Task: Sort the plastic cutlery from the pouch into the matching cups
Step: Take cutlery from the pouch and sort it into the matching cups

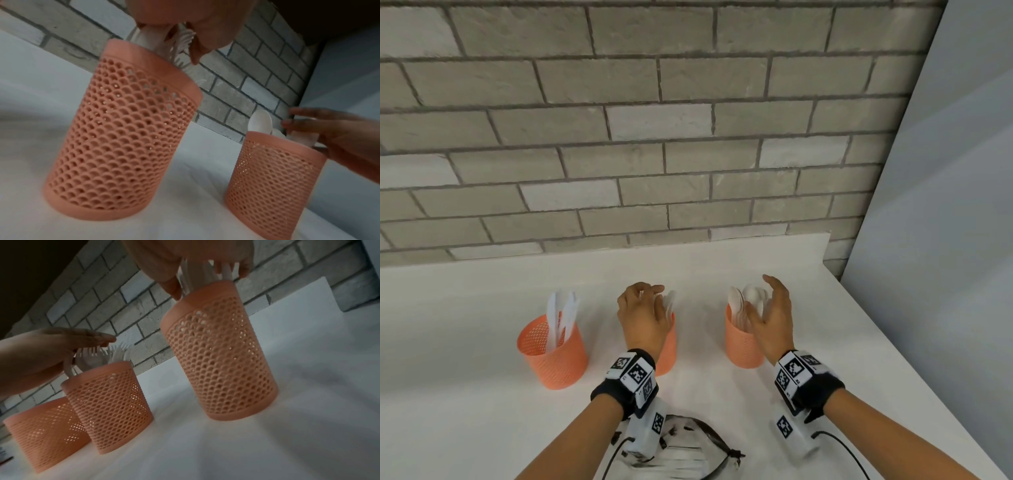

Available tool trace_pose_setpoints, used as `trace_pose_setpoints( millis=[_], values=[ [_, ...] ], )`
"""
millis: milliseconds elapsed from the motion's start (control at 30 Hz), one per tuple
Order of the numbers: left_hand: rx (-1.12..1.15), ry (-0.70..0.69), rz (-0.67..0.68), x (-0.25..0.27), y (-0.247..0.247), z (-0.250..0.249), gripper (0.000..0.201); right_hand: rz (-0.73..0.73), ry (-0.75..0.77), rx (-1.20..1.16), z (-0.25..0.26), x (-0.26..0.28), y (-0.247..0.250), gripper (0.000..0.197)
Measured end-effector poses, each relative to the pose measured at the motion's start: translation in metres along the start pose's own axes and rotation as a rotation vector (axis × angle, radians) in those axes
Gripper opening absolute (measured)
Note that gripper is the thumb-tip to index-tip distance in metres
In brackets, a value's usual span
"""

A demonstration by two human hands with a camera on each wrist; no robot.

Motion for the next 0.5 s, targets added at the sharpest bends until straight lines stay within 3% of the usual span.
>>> trace_pose_setpoints(
  millis=[67,167,300,500],
  values=[
    [-0.196,-0.055,0.043,0.002,-0.002,-0.003,0.044,0.036,0.11,0.109,0.002,-0.004,-0.001,0.055],
    [-0.339,-0.112,0.113,0.005,-0.008,-0.007,0.045,0.164,0.271,0.389,0.001,-0.01,-0.005,0.073],
    [-0.418,-0.057,0.204,0.011,-0.009,-0.01,0.053,0.358,0.322,0.657,0.002,-0.011,-0.007,0.09],
    [-0.593,-0.01,0.45,0.009,0.002,-0.017,0.068,0.501,0.223,0.814,0.021,-0.015,-0.005,0.061]
  ],
)
Point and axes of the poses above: each hand's wrist, its own x-axis away from the middle knuckle, its own y-axis out of the back of the hand, z = x × y, the point moved 2 cm from there along -x, towards the middle knuckle, and after that the axes turned 14 degrees about -z, right-handed, at the moved point
